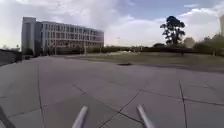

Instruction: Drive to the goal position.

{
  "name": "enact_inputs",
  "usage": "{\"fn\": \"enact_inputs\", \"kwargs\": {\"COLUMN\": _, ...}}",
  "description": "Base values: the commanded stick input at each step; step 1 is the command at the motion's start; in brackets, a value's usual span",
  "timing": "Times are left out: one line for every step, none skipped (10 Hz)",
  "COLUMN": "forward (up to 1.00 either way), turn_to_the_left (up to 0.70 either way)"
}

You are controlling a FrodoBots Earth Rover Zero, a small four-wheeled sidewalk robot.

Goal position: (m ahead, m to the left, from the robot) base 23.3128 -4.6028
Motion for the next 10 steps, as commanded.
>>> {"fn": "enact_inputs", "kwargs": {"forward": 0.7, "turn_to_the_left": 0.0}}
{"fn": "enact_inputs", "kwargs": {"forward": 0.7, "turn_to_the_left": 0.0}}
{"fn": "enact_inputs", "kwargs": {"forward": 0.7, "turn_to_the_left": 0.0}}
{"fn": "enact_inputs", "kwargs": {"forward": 0.7, "turn_to_the_left": 0.04}}
{"fn": "enact_inputs", "kwargs": {"forward": 0.7, "turn_to_the_left": 0.14}}
{"fn": "enact_inputs", "kwargs": {"forward": 0.7, "turn_to_the_left": 0.14}}
{"fn": "enact_inputs", "kwargs": {"forward": 0.7, "turn_to_the_left": 0.14}}
{"fn": "enact_inputs", "kwargs": {"forward": 0.7, "turn_to_the_left": 0.14}}
{"fn": "enact_inputs", "kwargs": {"forward": 0.7, "turn_to_the_left": 0.14}}
{"fn": "enact_inputs", "kwargs": {"forward": 0.7, "turn_to_the_left": 0.14}}
